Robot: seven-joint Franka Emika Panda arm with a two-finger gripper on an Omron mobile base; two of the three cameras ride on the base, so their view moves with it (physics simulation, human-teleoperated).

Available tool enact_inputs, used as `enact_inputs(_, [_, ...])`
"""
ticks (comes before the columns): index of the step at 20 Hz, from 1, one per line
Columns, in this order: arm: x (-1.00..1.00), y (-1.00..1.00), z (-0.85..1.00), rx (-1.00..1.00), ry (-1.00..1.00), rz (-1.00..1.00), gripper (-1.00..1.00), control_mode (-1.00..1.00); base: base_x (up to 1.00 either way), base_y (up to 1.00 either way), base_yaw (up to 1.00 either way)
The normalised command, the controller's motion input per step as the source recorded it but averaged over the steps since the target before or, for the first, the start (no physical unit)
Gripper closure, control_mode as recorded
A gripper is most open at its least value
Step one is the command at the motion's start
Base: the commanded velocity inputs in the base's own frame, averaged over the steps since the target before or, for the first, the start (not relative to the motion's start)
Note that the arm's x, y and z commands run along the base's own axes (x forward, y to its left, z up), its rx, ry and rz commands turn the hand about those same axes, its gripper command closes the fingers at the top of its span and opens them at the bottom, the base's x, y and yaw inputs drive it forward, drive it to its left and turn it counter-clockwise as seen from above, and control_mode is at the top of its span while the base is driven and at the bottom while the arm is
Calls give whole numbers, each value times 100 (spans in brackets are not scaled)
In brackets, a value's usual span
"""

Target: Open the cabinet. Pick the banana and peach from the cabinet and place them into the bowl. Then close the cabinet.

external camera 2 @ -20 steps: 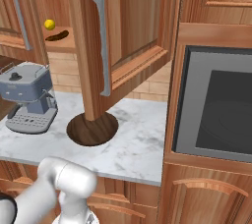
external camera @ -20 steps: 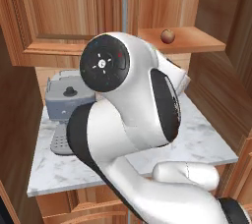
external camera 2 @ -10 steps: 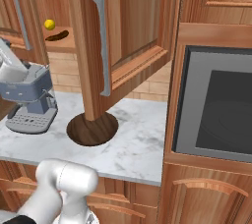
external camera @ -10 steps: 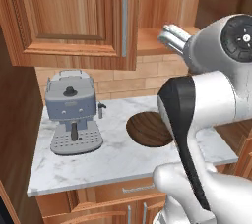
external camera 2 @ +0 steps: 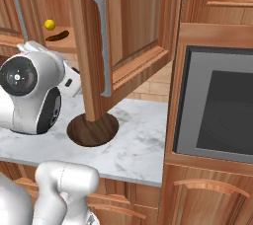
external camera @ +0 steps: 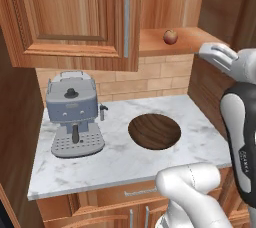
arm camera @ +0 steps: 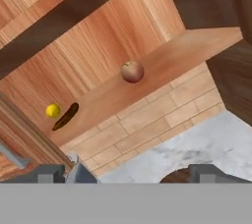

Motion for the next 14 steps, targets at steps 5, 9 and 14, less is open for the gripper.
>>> enact_inputs(5, [98, 2, -2, 0, -5, 11, -100, -100, 0, 0, 0])
enact_inputs(9, [100, 62, 12, -2, 0, -2, -100, -100, 0, 0, 0])
enact_inputs(14, [86, 48, 32, -1, 3, -1, -100, -100, 0, 0, 0])
